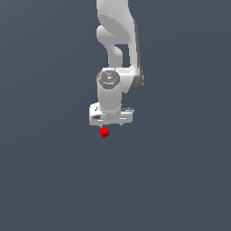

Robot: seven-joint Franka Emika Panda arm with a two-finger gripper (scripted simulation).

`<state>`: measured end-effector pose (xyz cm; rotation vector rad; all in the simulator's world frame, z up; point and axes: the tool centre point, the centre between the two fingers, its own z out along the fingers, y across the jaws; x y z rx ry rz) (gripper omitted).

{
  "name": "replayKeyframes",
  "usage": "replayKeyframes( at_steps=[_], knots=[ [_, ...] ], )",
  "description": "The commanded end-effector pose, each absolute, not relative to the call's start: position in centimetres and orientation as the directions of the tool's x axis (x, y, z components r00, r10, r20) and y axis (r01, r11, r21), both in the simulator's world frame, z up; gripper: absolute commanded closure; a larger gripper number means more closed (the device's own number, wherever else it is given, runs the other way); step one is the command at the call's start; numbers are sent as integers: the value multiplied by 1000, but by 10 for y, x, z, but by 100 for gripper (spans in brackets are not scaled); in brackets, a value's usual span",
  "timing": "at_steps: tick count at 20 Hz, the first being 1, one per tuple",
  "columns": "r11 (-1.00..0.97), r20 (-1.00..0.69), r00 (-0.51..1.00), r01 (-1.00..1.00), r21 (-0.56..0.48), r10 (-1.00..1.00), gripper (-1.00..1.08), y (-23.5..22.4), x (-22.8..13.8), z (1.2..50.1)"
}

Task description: Lift up the red cube by 0.2 meters.

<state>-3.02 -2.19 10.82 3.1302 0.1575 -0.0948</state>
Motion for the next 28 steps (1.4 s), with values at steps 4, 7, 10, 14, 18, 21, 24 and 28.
replayKeyframes(
  at_steps=[4, 7, 10, 14, 18, 21, 24, 28],
  knots=[
    [-979, -43, 978, 206, 0, 206, -92, -34, -36, 82],
    [-962, -31, 962, 272, -1, 272, -92, -41, -39, 66],
    [-945, -21, 944, 328, -1, 328, -92, -48, -40, 51],
    [-922, -10, 922, 386, -1, 386, -92, -55, -41, 36],
    [-905, -3, 905, 426, -1, 426, -92, -60, -41, 25],
    [-896, 1, 896, 444, 0, 444, -92, -63, -41, 20],
    [-892, 2, 892, 453, 0, 453, -92, -64, -40, 17],
    [-894, 1, 894, 448, 0, 448, -92, -63, -40, 19]
  ],
)
